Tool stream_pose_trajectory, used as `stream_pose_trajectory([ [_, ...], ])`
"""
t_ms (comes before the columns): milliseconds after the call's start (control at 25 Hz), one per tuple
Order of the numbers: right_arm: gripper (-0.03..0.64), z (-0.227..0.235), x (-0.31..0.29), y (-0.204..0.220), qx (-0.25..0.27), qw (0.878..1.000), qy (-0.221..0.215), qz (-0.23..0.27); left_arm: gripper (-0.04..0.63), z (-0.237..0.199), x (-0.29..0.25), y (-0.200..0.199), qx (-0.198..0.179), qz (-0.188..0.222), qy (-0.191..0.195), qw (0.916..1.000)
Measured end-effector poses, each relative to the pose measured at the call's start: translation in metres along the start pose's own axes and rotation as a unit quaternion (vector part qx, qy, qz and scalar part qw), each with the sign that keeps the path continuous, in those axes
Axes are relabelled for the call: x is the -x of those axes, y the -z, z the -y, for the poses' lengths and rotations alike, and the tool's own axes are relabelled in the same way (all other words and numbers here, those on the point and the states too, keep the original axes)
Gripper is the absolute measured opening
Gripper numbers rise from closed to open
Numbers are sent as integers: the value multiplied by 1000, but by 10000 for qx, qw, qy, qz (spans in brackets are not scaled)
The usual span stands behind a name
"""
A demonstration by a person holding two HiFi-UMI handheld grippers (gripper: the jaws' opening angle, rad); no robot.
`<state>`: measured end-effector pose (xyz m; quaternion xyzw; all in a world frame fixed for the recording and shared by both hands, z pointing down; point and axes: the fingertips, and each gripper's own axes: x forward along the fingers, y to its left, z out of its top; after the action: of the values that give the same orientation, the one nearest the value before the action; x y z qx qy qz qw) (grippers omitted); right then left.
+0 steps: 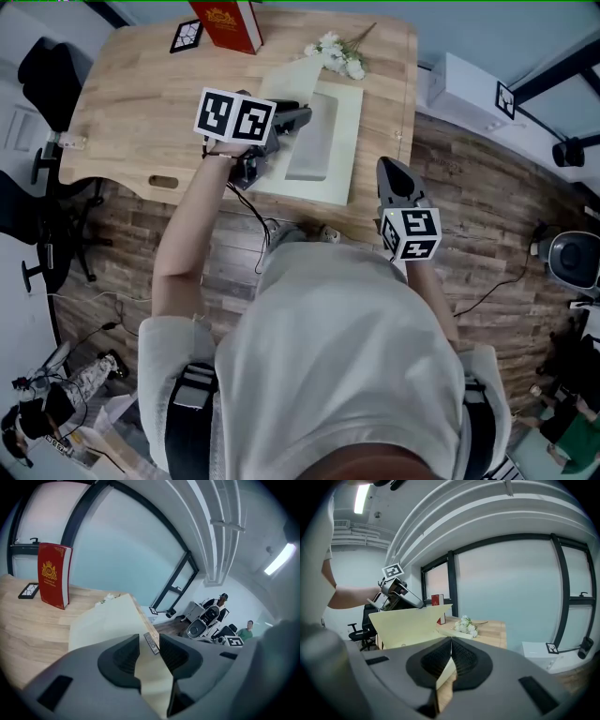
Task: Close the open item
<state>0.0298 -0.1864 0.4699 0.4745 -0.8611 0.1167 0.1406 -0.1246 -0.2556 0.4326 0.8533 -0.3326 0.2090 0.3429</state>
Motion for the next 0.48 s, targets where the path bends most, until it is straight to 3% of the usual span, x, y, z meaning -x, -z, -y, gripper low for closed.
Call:
stream_pose_trajectory([
  [480,18,11,-3,1,-57,10000,48,3,129,6,-32,9,278,-71,302,9991],
])
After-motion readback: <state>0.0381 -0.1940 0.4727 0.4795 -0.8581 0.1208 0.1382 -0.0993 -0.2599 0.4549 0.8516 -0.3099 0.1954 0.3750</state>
